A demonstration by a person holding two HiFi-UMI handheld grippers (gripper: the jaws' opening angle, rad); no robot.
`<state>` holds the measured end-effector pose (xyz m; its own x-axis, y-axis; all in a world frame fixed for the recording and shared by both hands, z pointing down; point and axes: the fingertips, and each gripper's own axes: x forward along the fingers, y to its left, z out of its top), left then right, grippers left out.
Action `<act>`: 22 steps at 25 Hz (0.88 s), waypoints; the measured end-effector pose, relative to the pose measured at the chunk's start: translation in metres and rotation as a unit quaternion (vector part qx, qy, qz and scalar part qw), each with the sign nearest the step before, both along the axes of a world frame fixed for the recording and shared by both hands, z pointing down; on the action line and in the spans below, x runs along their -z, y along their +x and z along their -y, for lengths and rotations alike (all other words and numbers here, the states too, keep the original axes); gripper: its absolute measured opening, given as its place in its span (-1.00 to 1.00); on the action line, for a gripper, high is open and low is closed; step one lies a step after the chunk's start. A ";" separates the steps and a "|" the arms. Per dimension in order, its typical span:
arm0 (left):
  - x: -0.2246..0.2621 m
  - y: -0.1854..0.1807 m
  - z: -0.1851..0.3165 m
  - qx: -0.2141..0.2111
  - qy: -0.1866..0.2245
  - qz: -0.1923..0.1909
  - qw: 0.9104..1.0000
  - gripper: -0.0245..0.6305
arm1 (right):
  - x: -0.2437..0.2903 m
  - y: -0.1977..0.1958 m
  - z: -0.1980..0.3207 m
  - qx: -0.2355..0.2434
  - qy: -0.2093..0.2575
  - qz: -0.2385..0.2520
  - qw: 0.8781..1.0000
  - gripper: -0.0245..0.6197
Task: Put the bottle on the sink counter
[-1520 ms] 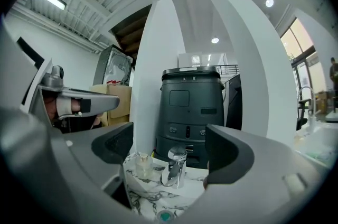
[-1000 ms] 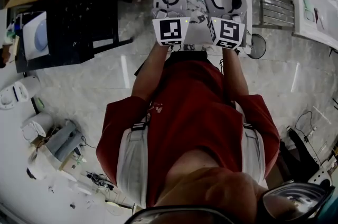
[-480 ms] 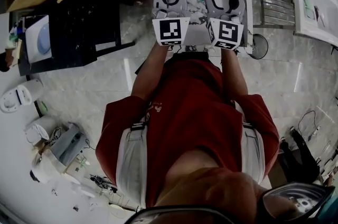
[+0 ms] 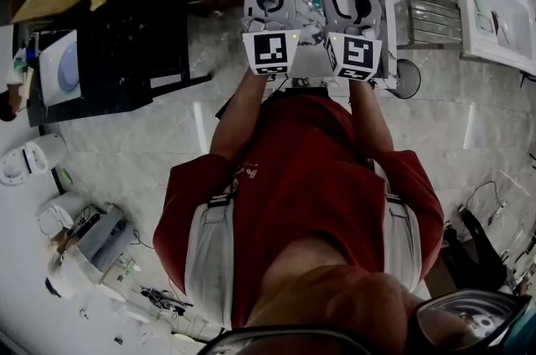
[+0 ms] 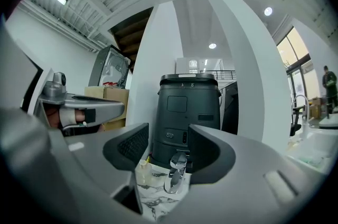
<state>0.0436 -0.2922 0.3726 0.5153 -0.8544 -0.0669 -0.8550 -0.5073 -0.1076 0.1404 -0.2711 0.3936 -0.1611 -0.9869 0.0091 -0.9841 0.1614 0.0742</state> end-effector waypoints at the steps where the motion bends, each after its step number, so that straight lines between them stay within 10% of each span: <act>1: 0.000 0.000 0.000 0.000 0.000 0.000 1.000 -0.92 | 0.000 -0.001 0.000 0.001 -0.001 -0.001 1.000 -0.20; 22: 0.000 -0.005 0.002 0.001 -0.001 -0.016 1.000 -0.92 | 0.001 -0.017 0.003 0.024 -0.010 -0.013 1.000 -0.51</act>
